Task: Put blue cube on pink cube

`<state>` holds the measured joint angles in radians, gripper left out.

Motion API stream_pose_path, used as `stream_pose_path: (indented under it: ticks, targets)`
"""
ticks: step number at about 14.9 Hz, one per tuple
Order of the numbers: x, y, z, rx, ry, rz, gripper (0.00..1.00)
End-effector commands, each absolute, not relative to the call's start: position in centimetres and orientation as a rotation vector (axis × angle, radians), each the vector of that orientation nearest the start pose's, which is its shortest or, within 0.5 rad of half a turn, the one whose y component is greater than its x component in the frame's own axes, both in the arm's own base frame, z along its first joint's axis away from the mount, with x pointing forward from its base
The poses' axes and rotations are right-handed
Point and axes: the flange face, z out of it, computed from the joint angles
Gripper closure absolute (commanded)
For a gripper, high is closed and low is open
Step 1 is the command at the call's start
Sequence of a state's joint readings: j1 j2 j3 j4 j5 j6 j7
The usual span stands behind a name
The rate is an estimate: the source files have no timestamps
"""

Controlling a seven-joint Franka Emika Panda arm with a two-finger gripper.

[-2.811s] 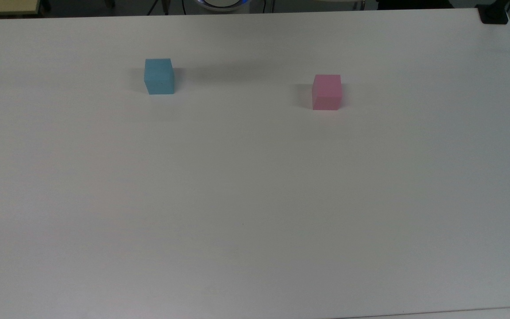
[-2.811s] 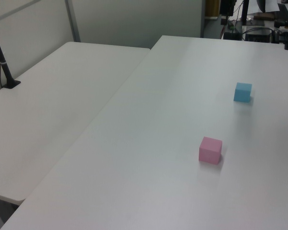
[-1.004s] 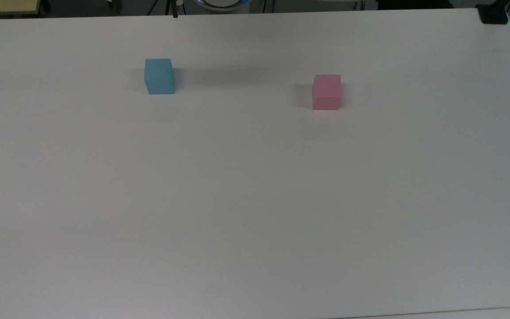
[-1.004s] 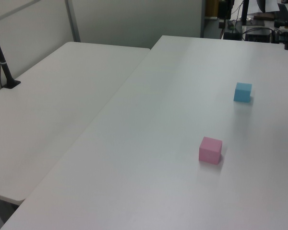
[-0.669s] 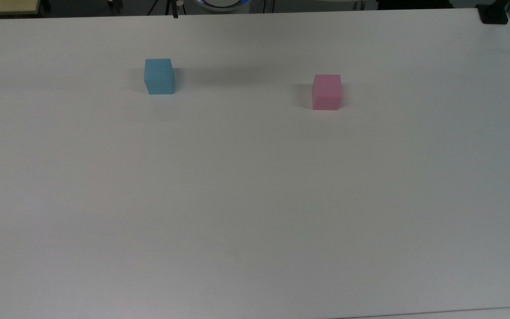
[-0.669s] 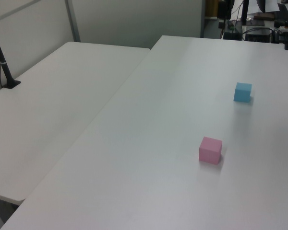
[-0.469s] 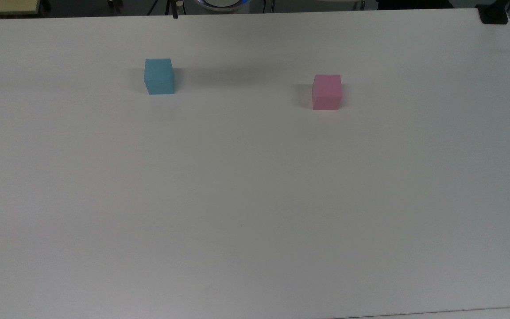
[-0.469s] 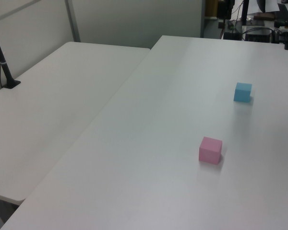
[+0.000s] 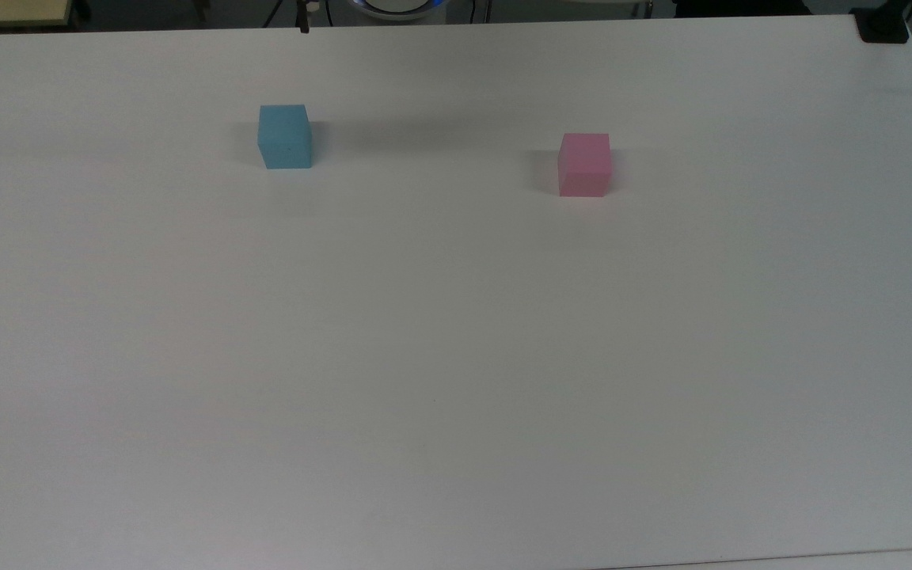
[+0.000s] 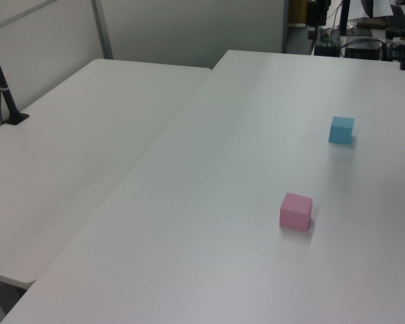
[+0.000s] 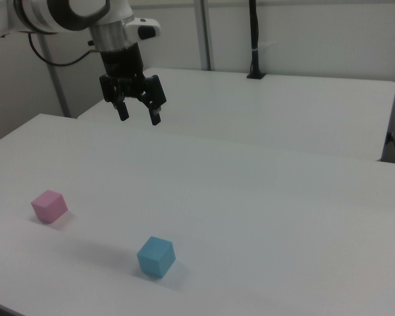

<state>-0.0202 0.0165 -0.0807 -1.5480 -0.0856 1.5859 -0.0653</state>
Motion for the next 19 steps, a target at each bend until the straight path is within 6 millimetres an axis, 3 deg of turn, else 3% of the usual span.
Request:
stream_pose_path:
  ticks: [1,5,8,10,13,19]
  targets:
    - [55.0,-6.3,62.7,-3.242,0.083,0.039,0.00]
    - [54.4,-6.6,62.5,-3.241,0.076,0.098,0.00]
    - [53.7,-8.1,62.4,-3.237,0.037,0.124,0.00]
    - [52.0,-9.8,61.8,-3.222,0.026,0.149,0.00]
    - [49.6,-11.1,59.7,-3.189,-0.154,0.223,0.00]
    - [46.4,-11.8,54.1,-3.183,-0.147,0.118,0.00]
